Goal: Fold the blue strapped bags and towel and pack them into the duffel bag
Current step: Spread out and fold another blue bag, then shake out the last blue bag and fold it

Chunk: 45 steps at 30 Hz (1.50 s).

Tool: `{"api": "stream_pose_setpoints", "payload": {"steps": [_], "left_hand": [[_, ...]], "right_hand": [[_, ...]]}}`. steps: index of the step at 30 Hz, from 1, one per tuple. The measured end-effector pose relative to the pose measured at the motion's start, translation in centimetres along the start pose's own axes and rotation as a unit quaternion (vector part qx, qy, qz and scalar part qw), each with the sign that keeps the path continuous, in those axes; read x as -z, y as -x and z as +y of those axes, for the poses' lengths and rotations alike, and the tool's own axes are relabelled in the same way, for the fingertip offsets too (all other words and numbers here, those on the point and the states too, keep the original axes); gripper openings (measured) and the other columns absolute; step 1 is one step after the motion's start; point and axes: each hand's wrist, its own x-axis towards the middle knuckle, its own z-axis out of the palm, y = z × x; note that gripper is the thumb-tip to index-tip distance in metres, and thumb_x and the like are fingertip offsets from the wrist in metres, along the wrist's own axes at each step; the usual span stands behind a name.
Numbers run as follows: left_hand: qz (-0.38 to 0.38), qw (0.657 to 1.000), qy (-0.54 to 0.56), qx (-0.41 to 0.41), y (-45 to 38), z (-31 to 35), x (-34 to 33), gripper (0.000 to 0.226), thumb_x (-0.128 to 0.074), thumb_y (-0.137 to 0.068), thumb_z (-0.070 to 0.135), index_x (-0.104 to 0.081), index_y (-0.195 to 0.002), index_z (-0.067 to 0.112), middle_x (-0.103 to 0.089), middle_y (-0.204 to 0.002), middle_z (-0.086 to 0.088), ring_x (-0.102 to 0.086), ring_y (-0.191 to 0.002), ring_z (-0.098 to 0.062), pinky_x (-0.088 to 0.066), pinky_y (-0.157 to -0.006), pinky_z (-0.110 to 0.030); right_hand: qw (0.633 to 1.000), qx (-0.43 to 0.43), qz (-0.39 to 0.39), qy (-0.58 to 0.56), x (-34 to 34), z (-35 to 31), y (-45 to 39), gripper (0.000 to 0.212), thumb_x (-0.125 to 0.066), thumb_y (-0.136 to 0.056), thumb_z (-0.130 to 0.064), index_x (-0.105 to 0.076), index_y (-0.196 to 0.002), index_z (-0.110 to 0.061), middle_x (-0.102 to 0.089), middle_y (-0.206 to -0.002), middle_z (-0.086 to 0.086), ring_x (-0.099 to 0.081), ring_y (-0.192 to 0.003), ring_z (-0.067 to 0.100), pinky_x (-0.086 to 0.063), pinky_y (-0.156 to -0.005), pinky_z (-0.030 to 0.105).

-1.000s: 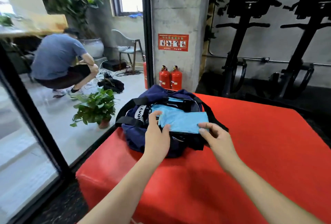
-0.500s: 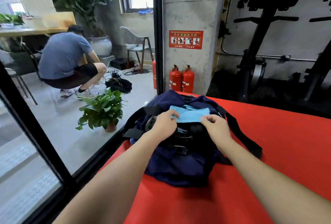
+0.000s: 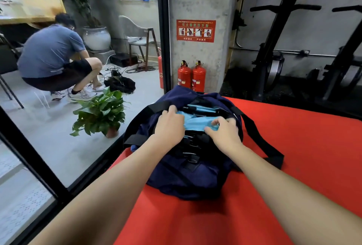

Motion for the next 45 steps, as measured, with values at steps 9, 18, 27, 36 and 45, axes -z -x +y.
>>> {"api": "stream_pose_setpoints", "payload": {"steps": [9, 18, 27, 36, 45], "left_hand": [[-0.085, 0.992, 0.089, 0.013, 0.5, -2.2, -2.4, 0.074, -0.04, -0.089, 0.077, -0.04, -0.149, 0.035, -0.053, -0.145, -0.007, -0.04, -0.138, -0.03, -0.028, -0.117, -0.045], [-0.147, 0.962, 0.207, 0.105, 0.7, -1.8, -1.5, 0.093, -0.054, -0.074, 0.085, -0.031, -0.151, 0.038, -0.055, -0.142, -0.007, -0.05, -0.13, -0.029, -0.042, -0.108, -0.045], [-0.005, 0.997, 0.051, 0.049, 4.5, 4.9, 4.1, 0.062, -0.057, -0.092, 0.056, -0.046, -0.139, 0.016, -0.038, -0.147, -0.011, -0.043, -0.129, -0.035, -0.044, -0.099, -0.049], [-0.041, 0.98, 0.113, -0.161, 12.8, 26.6, 5.2, 0.061, -0.061, -0.09, 0.053, -0.045, -0.139, 0.021, -0.041, -0.141, -0.005, -0.046, -0.128, -0.032, -0.045, -0.1, -0.047], [-0.145, 0.91, 0.154, -0.358, 24.2, 51.5, 3.3, 0.058, -0.062, -0.089, 0.054, -0.046, -0.135, 0.022, -0.052, -0.133, -0.005, -0.054, -0.125, -0.028, -0.048, -0.097, -0.043]], "right_hand": [[0.985, 0.074, -0.087, 0.133, -0.5, 0.2, 1.6, 0.077, -0.054, -0.084, -0.071, -0.045, -0.147, -0.029, -0.035, -0.156, -0.012, -0.035, -0.14, 0.021, -0.036, -0.111, 0.044], [0.972, 0.067, -0.14, 0.178, 0.3, 0.0, 1.4, 0.083, -0.041, -0.089, -0.075, -0.028, -0.156, -0.029, -0.019, -0.165, -0.008, -0.022, -0.149, 0.027, -0.024, -0.12, 0.048], [0.981, 0.144, -0.061, 0.117, 9.0, 3.1, 8.5, 0.055, -0.059, -0.093, -0.048, -0.053, -0.139, -0.018, -0.054, -0.142, -0.001, -0.045, -0.134, 0.019, -0.035, -0.113, 0.033], [0.985, 0.007, 0.012, 0.173, 24.3, 16.4, 21.5, 0.052, -0.057, -0.092, -0.051, -0.051, -0.135, -0.023, -0.059, -0.134, 0.003, -0.048, -0.129, 0.025, -0.04, -0.108, 0.041], [0.962, -0.188, 0.064, 0.187, 38.8, 30.0, 37.4, 0.042, -0.064, -0.089, -0.05, -0.062, -0.121, -0.023, -0.068, -0.113, -0.002, -0.062, -0.107, 0.02, -0.05, -0.094, 0.035]]}}
